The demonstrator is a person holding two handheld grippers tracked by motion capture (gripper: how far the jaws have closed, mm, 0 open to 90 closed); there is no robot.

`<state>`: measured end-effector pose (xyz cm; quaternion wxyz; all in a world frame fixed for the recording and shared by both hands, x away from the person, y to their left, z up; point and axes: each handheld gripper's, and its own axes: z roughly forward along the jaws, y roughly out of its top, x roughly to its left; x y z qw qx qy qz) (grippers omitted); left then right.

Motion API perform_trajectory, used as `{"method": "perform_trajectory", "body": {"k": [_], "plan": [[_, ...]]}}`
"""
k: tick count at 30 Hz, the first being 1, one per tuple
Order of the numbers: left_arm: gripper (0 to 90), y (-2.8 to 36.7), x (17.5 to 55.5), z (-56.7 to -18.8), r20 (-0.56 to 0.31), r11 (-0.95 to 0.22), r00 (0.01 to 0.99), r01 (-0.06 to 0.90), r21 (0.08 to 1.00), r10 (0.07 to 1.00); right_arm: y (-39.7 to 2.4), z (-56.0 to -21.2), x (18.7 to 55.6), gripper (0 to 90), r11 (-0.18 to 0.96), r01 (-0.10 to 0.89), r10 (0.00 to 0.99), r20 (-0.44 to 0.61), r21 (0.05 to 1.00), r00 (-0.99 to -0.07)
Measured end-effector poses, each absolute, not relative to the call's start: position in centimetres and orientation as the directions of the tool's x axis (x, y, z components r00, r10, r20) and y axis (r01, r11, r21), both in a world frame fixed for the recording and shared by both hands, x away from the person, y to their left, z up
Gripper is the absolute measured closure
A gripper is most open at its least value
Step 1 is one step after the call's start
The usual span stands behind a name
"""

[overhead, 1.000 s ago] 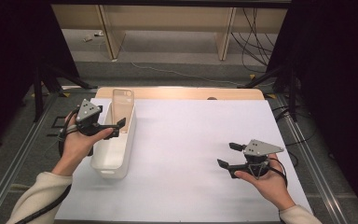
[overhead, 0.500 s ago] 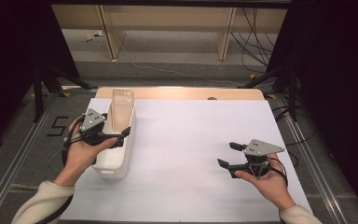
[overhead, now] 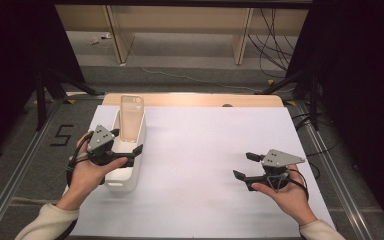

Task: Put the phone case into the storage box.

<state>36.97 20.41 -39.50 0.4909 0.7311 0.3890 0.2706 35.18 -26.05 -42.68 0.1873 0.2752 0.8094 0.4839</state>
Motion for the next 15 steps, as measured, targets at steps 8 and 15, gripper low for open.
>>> {"method": "perform_trajectory", "body": {"k": [8,15], "plan": [[5.1,19.9,36.0,-40.1,0.013,-0.222,0.571,0.299,0.928,0.821,-26.1,-42.6,35.1,25.0,0.380,0.267,0.628,-0.036,0.886,-0.777],[5.3,19.7,35.4,-40.3,0.015,-0.230,0.588,0.293,0.928,0.809,-26.1,-42.6,35.1,25.0,0.381,0.265,0.627,-0.037,0.886,-0.778]]}}
